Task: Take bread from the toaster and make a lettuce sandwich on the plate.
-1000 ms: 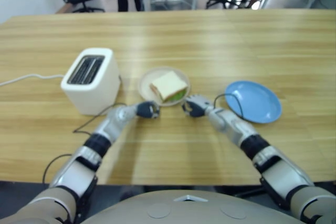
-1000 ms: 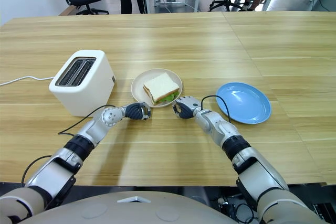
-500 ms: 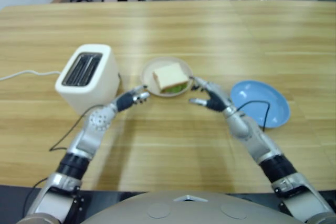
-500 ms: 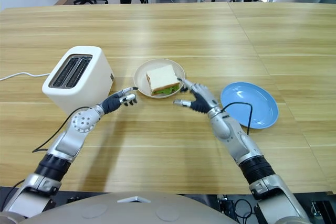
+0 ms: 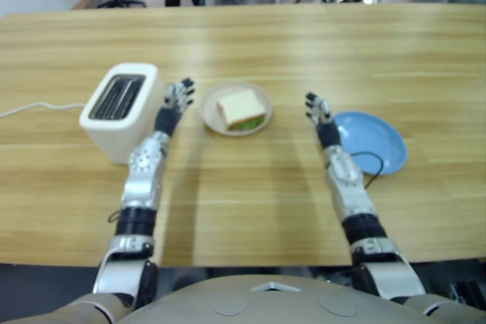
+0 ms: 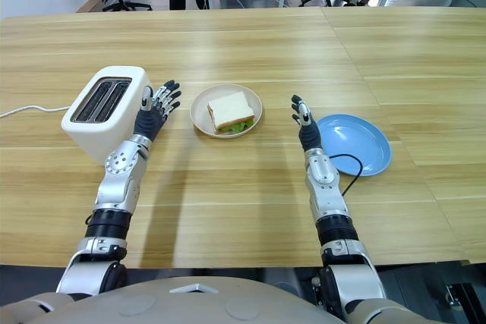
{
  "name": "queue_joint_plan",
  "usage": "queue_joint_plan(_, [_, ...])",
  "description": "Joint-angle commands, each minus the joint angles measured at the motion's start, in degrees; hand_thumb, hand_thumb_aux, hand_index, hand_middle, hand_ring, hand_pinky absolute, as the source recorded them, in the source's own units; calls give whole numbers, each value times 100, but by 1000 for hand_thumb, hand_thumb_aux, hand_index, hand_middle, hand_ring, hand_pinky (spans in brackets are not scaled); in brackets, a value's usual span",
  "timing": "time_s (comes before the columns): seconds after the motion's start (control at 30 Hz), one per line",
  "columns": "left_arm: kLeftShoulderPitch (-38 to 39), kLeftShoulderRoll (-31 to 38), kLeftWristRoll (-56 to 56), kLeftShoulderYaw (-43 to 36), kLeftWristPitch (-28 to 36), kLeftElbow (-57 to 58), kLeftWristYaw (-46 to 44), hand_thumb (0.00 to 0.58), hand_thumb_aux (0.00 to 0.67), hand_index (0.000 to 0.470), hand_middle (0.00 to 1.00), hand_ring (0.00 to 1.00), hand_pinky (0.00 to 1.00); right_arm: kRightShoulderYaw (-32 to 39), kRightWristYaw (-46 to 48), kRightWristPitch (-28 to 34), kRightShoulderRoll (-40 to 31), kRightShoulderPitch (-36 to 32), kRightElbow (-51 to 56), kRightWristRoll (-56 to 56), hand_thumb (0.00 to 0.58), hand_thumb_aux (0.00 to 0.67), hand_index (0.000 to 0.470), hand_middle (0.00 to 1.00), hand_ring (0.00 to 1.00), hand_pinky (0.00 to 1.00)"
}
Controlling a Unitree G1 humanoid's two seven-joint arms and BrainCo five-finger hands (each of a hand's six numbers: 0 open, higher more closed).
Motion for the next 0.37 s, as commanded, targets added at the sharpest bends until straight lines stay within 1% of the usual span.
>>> queue_joint_plan(0.03, [-200,-102,200,31,-678,880,340,0,0,0,0,0,0,-183,69,-181,55,-81,194,69,0,0,0,0,0,0])
queue_joint_plan(0.2, [-400,-117,217,59,-1246,1579,489,0,0,0,0,0,0,-332,34,-274,127,-68,169,91,0,0,0,0,0,0])
queue_joint_plan(0.37, [-468,-113,257,3,-1518,1840,547,0,0,0,0,0,0,-416,73,-345,185,-43,113,118,0,0,0,0,0,0])
